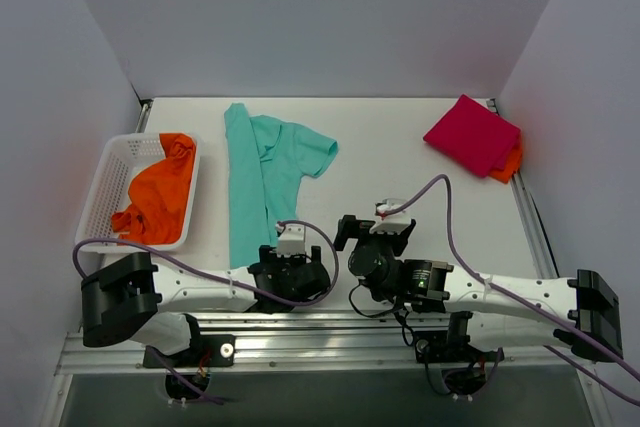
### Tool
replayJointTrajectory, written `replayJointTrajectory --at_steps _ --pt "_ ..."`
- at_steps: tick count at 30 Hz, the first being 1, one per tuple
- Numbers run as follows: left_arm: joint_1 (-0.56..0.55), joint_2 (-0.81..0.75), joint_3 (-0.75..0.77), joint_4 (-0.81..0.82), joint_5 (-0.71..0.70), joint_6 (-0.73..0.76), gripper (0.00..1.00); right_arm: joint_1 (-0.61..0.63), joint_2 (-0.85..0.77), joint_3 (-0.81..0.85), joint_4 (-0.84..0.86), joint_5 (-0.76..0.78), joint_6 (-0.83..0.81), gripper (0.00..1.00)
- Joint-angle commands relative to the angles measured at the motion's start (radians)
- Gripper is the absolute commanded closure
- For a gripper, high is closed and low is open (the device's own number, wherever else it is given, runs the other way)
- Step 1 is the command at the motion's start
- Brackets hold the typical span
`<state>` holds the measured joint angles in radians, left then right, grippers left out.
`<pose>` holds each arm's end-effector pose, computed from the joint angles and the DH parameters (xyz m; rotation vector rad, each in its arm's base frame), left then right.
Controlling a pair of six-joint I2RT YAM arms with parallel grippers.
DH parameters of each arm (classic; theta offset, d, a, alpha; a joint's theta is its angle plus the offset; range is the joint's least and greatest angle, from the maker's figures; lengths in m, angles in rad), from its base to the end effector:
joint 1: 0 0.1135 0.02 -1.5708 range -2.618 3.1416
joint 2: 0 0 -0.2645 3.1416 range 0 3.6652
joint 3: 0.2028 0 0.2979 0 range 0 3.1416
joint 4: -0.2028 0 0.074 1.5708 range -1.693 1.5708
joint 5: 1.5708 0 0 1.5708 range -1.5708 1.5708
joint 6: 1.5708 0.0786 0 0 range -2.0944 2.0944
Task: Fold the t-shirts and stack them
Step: Flatten the tshirt out
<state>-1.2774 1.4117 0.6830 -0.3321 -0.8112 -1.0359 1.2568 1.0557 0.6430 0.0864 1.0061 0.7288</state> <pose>0.1408 -0.2691 0.1133 0.0206 2.2193 -0.1452 0.1530 0.2563 0.2444 0.1976 1.7580 0.4939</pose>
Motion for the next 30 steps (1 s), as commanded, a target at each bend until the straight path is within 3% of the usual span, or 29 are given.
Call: replayJointTrajectory --at_steps 1,6,14,17,18,19,20,21,24,25,26,27,28,30 --pt "-0.005 0.012 0.038 0.008 -0.042 -0.039 0.05 -0.013 -0.025 -0.009 -0.017 0.032 0.0 0.0" --pt "-0.005 0.053 0.039 0.025 -0.023 -0.044 0.0 -0.039 -0.031 -0.025 -0.005 0.02 0.001 0.0" --pt "-0.019 0.112 0.038 -0.013 -0.006 -0.11 0.22 -0.079 -0.019 -0.034 -0.001 0.008 0.014 0.0" --pt "-0.033 0.121 0.046 -0.051 -0.022 -0.136 0.37 -0.089 -0.017 -0.04 0.001 0.008 0.018 0.0" --pt "-0.037 0.124 0.046 -0.059 -0.028 -0.144 0.65 -0.095 -0.017 -0.042 0.004 0.006 0.021 0.0" --pt "-0.037 0.125 0.05 -0.076 -0.032 -0.157 0.8 -0.1 -0.014 -0.045 0.007 0.011 0.021 0.0" --pt "-0.037 0.13 0.053 -0.09 -0.037 -0.165 0.92 -0.105 -0.007 -0.046 0.01 0.011 0.024 0.0" --pt "-0.037 0.13 0.058 -0.106 -0.042 -0.177 0.97 -0.111 -0.002 -0.046 0.015 0.009 0.029 0.0" --pt "-0.046 0.113 0.076 -0.168 -0.068 -0.21 0.98 -0.177 0.049 -0.043 0.106 -0.039 0.038 0.0" --pt "-0.054 0.104 0.078 -0.195 -0.074 -0.219 0.98 -0.266 0.075 -0.042 0.172 -0.108 0.012 0.0" --pt "-0.057 0.078 0.078 -0.2 -0.077 -0.217 0.98 -0.328 0.157 -0.042 0.244 -0.209 -0.026 0.0" --pt "-0.059 0.064 0.076 -0.203 -0.078 -0.211 0.98 -0.394 0.218 -0.005 0.338 -0.418 -0.057 0.0" --pt "-0.059 0.053 0.072 -0.208 -0.075 -0.201 0.98 -0.502 0.286 0.035 0.354 -0.492 -0.061 0.0" --pt "-0.059 0.015 0.064 -0.223 -0.082 -0.196 0.98 -0.559 0.511 0.212 0.346 -0.55 -0.125 0.0"
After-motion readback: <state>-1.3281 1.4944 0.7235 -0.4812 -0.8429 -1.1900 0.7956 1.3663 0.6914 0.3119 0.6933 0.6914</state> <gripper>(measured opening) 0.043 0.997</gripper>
